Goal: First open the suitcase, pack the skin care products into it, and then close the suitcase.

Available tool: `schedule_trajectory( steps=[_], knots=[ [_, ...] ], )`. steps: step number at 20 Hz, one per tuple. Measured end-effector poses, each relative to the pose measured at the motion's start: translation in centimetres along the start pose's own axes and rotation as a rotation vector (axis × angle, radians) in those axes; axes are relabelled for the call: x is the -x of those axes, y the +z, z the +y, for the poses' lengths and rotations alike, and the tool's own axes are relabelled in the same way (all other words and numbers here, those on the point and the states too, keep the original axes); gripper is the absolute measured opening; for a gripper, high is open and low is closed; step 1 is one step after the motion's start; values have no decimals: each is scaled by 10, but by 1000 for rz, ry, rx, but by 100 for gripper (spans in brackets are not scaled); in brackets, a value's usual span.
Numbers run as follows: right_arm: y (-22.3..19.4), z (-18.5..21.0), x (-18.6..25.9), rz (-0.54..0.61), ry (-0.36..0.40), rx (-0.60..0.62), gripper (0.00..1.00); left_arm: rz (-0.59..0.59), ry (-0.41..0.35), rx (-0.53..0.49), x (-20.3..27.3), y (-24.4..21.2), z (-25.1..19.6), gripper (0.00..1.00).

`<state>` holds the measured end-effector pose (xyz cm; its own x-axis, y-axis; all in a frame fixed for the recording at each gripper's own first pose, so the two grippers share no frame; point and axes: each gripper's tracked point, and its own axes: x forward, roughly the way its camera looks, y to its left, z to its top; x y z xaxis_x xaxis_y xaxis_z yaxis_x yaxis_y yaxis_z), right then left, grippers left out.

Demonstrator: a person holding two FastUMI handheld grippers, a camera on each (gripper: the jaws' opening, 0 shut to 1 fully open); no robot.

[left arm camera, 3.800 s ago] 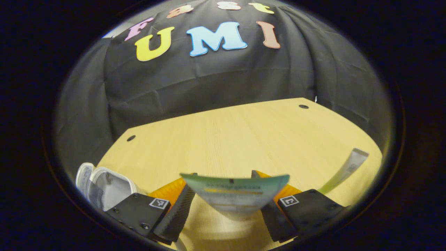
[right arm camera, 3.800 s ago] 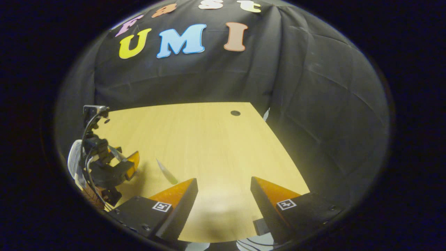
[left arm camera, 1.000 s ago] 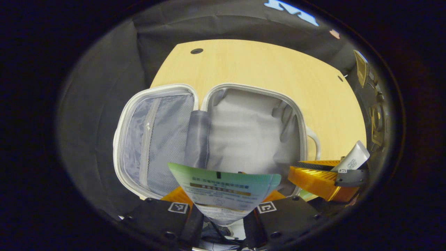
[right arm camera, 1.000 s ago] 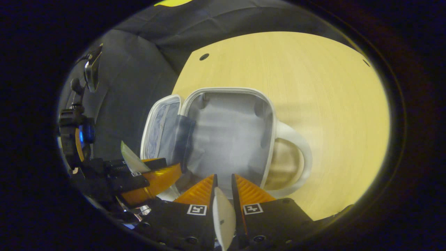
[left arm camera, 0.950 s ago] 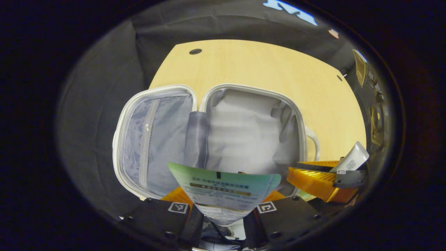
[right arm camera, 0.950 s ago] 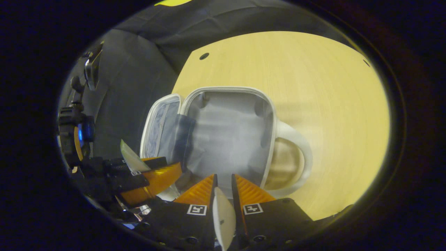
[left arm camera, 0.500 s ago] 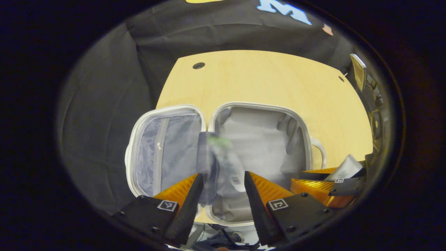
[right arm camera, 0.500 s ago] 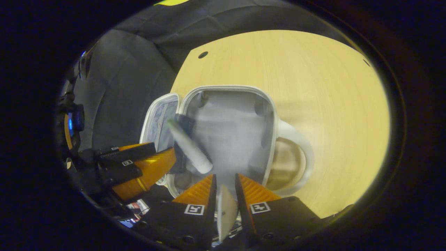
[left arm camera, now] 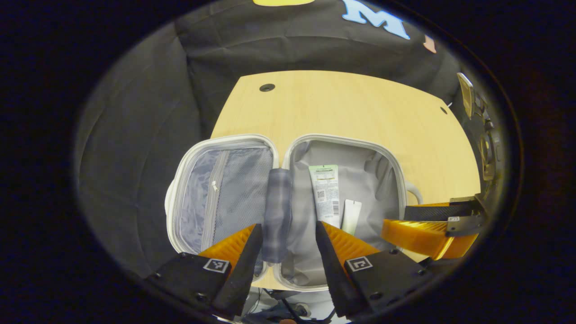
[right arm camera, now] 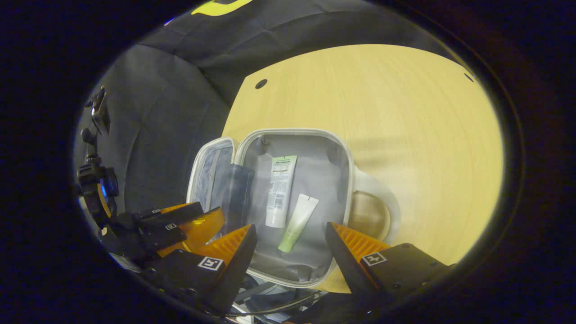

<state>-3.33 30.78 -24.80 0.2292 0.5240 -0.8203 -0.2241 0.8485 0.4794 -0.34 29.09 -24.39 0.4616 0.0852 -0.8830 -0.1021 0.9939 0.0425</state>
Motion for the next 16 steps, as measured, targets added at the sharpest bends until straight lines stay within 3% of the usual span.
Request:
schedule_trajectory(
  steps=[4,9,14,16],
  knots=[
    [12,-23,23,-44,34,22,95,-41,16,92,9,-3,67,79],
    [14,-79,52,-82,24,-73,95,-92,168,289,26,-1,212,79],
    [2,-160,79,-74,-104,-122,95,-56,221,553,0,-20,315,79],
    [-4,-189,92,-65,-163,-167,95,-33,157,661,-20,-24,324,79]
  ],
)
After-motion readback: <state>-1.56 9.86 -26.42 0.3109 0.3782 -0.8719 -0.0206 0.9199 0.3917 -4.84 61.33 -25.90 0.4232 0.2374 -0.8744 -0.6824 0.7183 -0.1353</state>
